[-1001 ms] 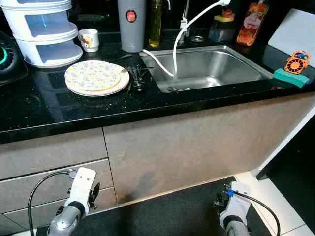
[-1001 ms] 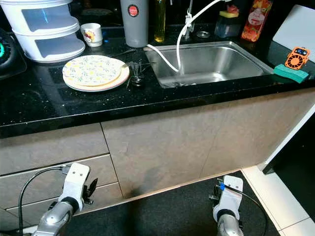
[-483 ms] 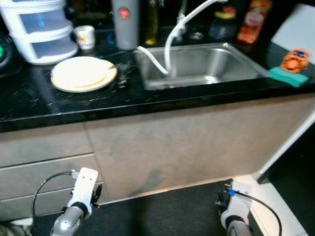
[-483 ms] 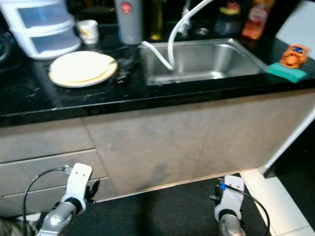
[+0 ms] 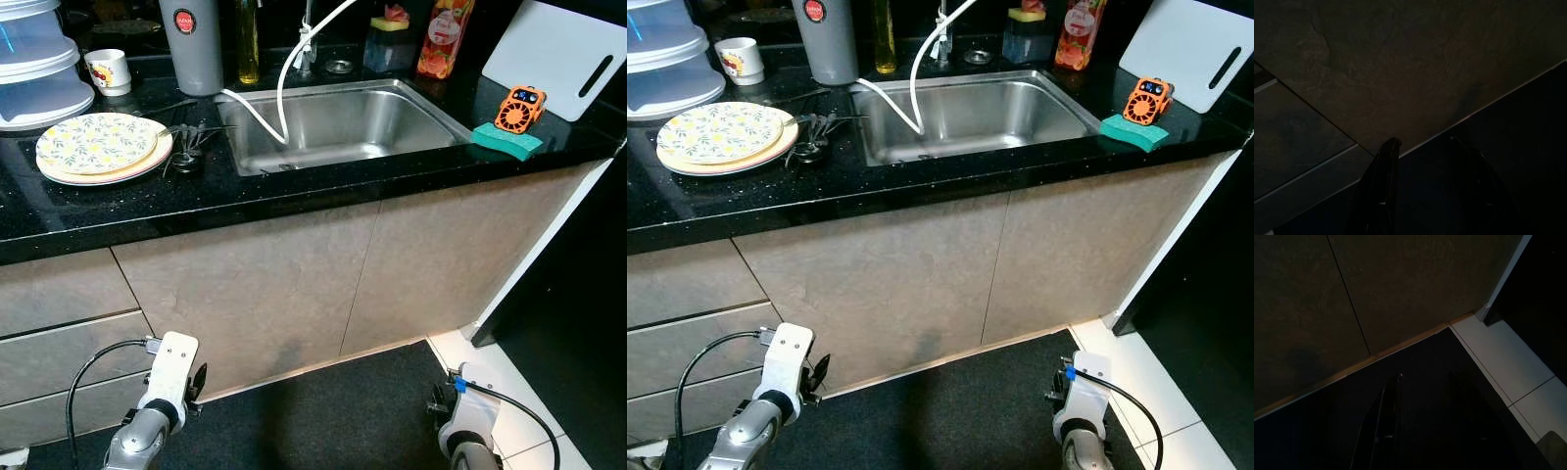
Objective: Kitchen organization
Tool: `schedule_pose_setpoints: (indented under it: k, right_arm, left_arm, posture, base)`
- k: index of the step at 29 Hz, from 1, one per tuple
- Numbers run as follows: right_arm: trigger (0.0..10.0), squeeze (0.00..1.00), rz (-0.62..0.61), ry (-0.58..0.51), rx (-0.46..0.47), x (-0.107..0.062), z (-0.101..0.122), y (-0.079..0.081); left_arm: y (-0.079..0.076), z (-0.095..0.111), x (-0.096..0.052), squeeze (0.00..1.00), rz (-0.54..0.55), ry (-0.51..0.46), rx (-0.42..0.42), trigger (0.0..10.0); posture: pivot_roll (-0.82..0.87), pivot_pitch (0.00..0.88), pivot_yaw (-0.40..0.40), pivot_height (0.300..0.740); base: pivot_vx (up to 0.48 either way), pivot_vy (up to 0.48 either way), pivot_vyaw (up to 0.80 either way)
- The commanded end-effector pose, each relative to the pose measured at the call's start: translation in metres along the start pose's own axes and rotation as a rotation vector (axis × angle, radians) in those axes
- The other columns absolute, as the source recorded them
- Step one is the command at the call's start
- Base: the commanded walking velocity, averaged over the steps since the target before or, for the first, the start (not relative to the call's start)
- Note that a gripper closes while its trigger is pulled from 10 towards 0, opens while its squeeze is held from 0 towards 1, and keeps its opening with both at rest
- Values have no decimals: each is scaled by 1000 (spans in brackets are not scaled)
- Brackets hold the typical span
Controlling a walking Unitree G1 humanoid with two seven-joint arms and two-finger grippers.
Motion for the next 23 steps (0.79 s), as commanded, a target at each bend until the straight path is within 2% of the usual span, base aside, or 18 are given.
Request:
schedule_pose_setpoints:
  k: [1, 9, 15, 23]
  right_arm:
    - [10000, 0, -1, 21, 3, -1, -4, 1]
    - [10000, 0, 0, 22, 3, 0, -4, 2]
    - [10000, 0, 2, 23, 2, 0, -4, 3]
    - [10000, 0, 1, 29, -1, 0, -6, 2]
  left_arm:
    - [3, -7, -2, 0, -1, 32, 12, 10000]
    - [3, -8, -1, 0, -2, 36, 22, 10000]
    - [3, -9, 0, 0, 5, 38, 22, 10000]
    - [2, -11, 0, 0, -1, 44, -1, 10000]
  posture:
    - [3, 44, -5, 740]
    - [5, 43, -5, 740]
    - [7, 37, -3, 740]
    - [8, 41, -4, 740]
  base:
    - [0, 0, 0]
    - [0, 0, 0]
    - [0, -414, 0]
    - [0, 0, 0]
Point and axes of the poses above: a point about 5 cm out from each wrist's last joint towards the gripper, its own x axis pointing out of the wrist towards the gripper, its own z axis along the axis of the wrist's last joint, y = z × x, the point moved 6 cm from there along x, pointing out of the wrist towards the gripper, and after that the axes turned 2 degrees about -x, right-handed, at the moved point
